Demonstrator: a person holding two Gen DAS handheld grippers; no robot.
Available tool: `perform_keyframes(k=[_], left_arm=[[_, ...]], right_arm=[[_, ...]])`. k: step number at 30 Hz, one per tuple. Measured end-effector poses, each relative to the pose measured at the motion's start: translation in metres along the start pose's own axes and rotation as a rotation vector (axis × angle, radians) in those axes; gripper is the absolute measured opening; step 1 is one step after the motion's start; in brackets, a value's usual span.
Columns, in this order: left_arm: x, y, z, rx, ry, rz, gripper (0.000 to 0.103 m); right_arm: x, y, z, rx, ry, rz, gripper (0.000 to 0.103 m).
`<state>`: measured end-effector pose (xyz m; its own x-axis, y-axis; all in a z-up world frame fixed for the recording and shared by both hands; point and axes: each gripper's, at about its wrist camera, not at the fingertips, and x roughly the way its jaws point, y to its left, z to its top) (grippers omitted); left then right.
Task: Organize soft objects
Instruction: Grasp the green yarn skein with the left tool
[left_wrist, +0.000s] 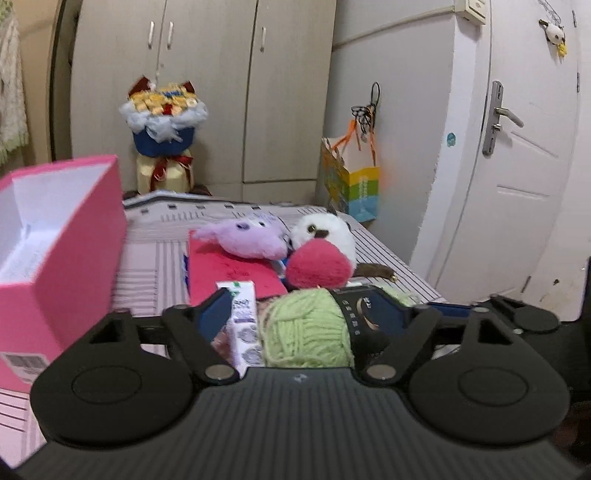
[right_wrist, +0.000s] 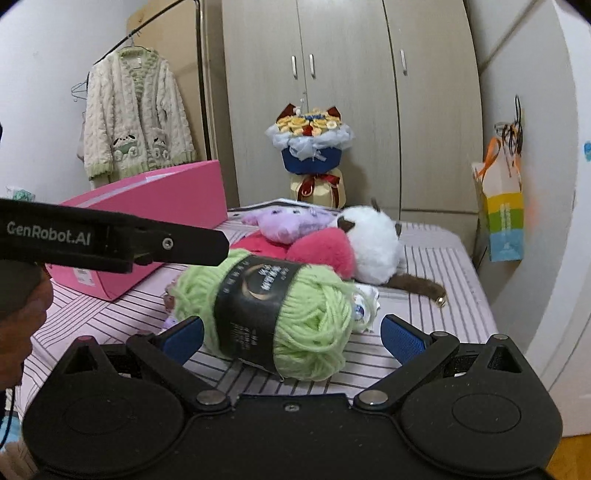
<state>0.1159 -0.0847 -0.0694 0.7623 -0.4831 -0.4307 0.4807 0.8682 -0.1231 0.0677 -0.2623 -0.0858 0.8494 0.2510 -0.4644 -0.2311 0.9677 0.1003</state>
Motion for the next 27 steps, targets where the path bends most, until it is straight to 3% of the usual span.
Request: perform_keyframes(k=[4, 12, 16, 20, 27], left_arm=[[0.011, 0.004, -0.005, -0.025, 0.041, -0.013, 0.058], [0.017, 0.002, -0.008, -0.058, 0.089, -0.074, 0.060], [0.018, -0.001, -0.009, -0.070, 0.106, -0.098, 0.061], [0.015, -0.004, -0.008, -0.099, 0.120, -0.139, 0.068], [-0.003, -0.007, 0.000, -0.100, 0.116, -0.156, 0.069]], right_arm=[[0.006, -0.007, -0.003, 0.038, -0.002, 0.040, 0.103], [0.017, -0.009, -0.008, 0.134, 0.029, 0.124, 0.102], [0.016, 0.003, -0.010, 0.112, 0.007, 0.085, 0.095], [0.014, 0.016, -0.009, 0.091, 0.004, 0.061, 0.094], [-0.004, 0.026, 0.005, 0.060, -0.005, 0.032, 0.085]])
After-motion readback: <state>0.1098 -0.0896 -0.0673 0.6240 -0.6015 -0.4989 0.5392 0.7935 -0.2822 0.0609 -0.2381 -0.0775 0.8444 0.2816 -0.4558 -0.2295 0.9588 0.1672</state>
